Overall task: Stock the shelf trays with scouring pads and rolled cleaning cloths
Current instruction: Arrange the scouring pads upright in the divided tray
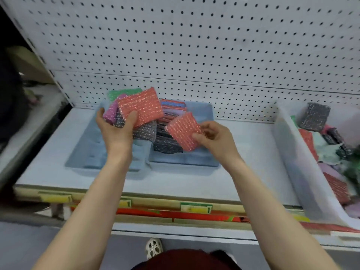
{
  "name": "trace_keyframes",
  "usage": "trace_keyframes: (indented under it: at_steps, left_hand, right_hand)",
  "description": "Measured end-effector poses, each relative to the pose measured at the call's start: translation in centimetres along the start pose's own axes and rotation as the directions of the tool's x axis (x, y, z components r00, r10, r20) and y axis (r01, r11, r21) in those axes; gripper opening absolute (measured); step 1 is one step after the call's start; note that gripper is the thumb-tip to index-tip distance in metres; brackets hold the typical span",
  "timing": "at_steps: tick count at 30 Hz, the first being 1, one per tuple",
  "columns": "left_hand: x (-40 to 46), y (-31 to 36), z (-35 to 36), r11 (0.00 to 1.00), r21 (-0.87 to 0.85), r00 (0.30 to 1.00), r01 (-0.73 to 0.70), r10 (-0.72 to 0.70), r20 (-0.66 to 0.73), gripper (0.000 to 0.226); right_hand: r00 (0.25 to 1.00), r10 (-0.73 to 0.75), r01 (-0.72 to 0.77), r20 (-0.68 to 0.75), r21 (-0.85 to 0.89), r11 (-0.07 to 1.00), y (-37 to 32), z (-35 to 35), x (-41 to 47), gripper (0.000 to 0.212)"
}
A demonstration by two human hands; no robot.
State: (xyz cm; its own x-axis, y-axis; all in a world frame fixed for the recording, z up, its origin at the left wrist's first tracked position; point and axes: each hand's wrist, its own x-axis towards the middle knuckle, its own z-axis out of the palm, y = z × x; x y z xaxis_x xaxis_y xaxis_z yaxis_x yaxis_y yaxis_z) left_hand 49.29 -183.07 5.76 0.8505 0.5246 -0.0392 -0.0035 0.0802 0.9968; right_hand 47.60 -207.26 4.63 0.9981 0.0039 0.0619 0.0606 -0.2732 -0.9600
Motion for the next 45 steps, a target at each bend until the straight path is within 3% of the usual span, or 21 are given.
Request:
trace_keyframes:
  at_steps: [6,10,15,18,19,21,23,24,26,28,31,34,36,39,42,45]
  left_hand:
    - [2.9,-0.8,-4.1,0.999,0.011,0.999,0.036,-0.036,0.013,0.104]
    - [3.2,-1.3,-5.2,0.999,-0.005,0.999,0.035,-0.035,0.039,0.094]
    - [2.6,-1.7,-5.6,0.999,0.031,0.997,0.02,-0.022,0.076,0.077]
    - [2.2,-1.8,-5.7,0.999,0.047,0.992,0.023,-0.029,0.12,0.071]
    - [2.1,-1.8,-5.6,0.999,0.037,0.99,0.026,-0.031,0.14,0.069]
    - [1.7,-1.6,-5.3,1.0,0.016,0.983,0.021,-0.023,0.18,0.063]
    - [1.3,-1.5,-4.8,1.0,0.008,0.974,0.001,-0.003,0.227,0.06]
    - [1.2,-1.4,-4.6,1.0,0.001,0.967,-0.008,0.007,0.254,0.059]
    - [1.0,-1.4,-4.3,1.0,-0.013,0.948,-0.028,0.031,0.316,0.06]
    - [0.9,-1.4,-4.2,0.998,-0.01,0.926,-0.057,0.057,0.374,0.057]
    - [0.8,-1.5,-4.3,0.996,-0.039,0.903,-0.085,0.093,0.418,0.034]
    - [1.2,-1.7,-4.7,0.992,-0.036,0.938,-0.123,0.128,0.323,0.017]
    - [1.7,-1.9,-5.1,0.991,-0.03,0.97,-0.132,0.135,0.201,0.012]
    - [2.4,-2.0,-5.7,0.99,-0.049,0.987,-0.135,0.139,0.087,0.011]
    - [2.3,-1.9,-5.8,0.986,-0.07,0.985,-0.154,0.159,0.074,0.014]
    - [2.0,-2.0,-5.7,0.983,-0.082,0.983,-0.163,0.169,0.077,0.011]
  right_hand:
    - [0.988,-0.156,0.15,0.008,-0.342,0.928,1.8,5.7,0.0,0.017]
    - [0.963,-0.22,0.266,0.158,-0.703,0.66,2.4,7.5,0.1,0.018]
    - [0.944,-0.277,0.303,0.182,-0.809,0.504,2.7,9.1,0.2,0.018]
    - [0.959,-0.15,0.283,0.242,-0.868,0.409,1.8,9.3,0.8,0.013]
    - [0.961,-0.105,0.277,0.257,-0.866,0.416,1.4,9.1,1.0,0.012]
    - [0.978,-0.123,0.208,0.169,-0.757,0.619,-0.3,8.7,1.2,0.017]
    - [0.988,-0.154,0.125,-0.02,-0.493,0.861,-2.6,8.3,1.6,0.02]
    - [0.993,-0.112,0.09,-0.045,-0.344,0.935,-3.6,8.1,2.0,0.021]
    - [0.997,-0.01,0.02,0.073,-0.136,0.991,-4.6,8.1,2.9,0.035]
    - [0.986,0.039,-0.029,0.162,-0.061,0.998,-4.5,8.0,3.5,0.04]
    - [0.989,0.064,-0.067,0.13,0.025,0.997,-3.6,7.5,3.3,0.03]
    - [0.99,0.093,-0.1,0.109,0.059,0.993,-2.4,6.7,2.2,0.025]
    - [0.994,0.055,-0.044,0.092,-0.115,0.992,-1.3,6.0,1.4,0.026]
    - [0.991,-0.065,0.12,0.118,-0.557,0.822,-0.5,5.6,0.4,0.03]
    - [0.969,-0.19,0.245,0.156,-0.639,0.729,-0.8,6.3,-0.3,0.027]
    - [0.937,-0.241,0.346,0.251,-0.751,0.562,-0.5,7.7,-0.5,0.024]
